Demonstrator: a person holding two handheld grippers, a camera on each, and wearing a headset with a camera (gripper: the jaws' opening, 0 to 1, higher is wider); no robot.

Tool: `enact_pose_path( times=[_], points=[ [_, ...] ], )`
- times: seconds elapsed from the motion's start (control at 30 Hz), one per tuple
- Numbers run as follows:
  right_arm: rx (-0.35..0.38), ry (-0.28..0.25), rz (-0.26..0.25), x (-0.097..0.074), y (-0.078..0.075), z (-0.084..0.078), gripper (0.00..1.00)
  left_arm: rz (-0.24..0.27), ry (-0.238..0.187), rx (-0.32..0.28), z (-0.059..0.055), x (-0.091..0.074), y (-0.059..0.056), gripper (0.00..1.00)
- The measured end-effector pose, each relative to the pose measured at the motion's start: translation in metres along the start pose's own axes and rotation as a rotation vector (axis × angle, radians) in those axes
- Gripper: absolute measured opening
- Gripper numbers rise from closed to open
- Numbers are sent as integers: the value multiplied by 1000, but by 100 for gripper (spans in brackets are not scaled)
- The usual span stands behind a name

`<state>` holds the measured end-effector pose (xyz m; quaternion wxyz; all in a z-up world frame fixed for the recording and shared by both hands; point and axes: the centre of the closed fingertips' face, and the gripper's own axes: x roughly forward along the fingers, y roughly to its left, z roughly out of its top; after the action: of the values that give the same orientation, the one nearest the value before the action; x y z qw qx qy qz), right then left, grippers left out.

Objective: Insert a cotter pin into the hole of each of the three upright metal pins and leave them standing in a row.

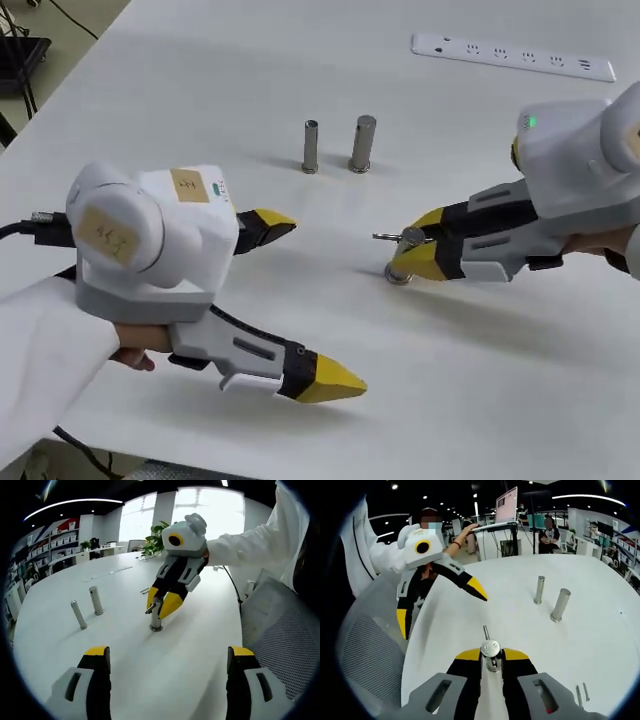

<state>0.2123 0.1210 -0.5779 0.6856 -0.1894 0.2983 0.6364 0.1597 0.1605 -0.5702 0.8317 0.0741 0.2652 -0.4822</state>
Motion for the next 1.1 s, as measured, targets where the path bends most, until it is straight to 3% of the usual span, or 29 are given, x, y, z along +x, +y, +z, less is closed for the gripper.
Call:
enact_pose_path(
  times=[0.13,0.23,0.33,0.5,0.77,1.1],
  points=[
    [34,-7,-9,0,-4,4,8,15,5,0,-2,-2,4,96],
    [-24,5,-14,1,-9,6,8,30,7,3,-3,-5,7,98],
    [-19,7,-21,3,-14,9,8,35,5,2,-3,-6,9,98],
    [4,-21,-90,12,-28,19,8,52,4,-7,-3,-9,14,98],
    [-26,-44,-98,25,-27,33,8,69,-15,-18,1,-14,17,97],
    [-18,-46,-112,30,-30,35,8,76,-18,-37,3,-17,18,94]
  ],
)
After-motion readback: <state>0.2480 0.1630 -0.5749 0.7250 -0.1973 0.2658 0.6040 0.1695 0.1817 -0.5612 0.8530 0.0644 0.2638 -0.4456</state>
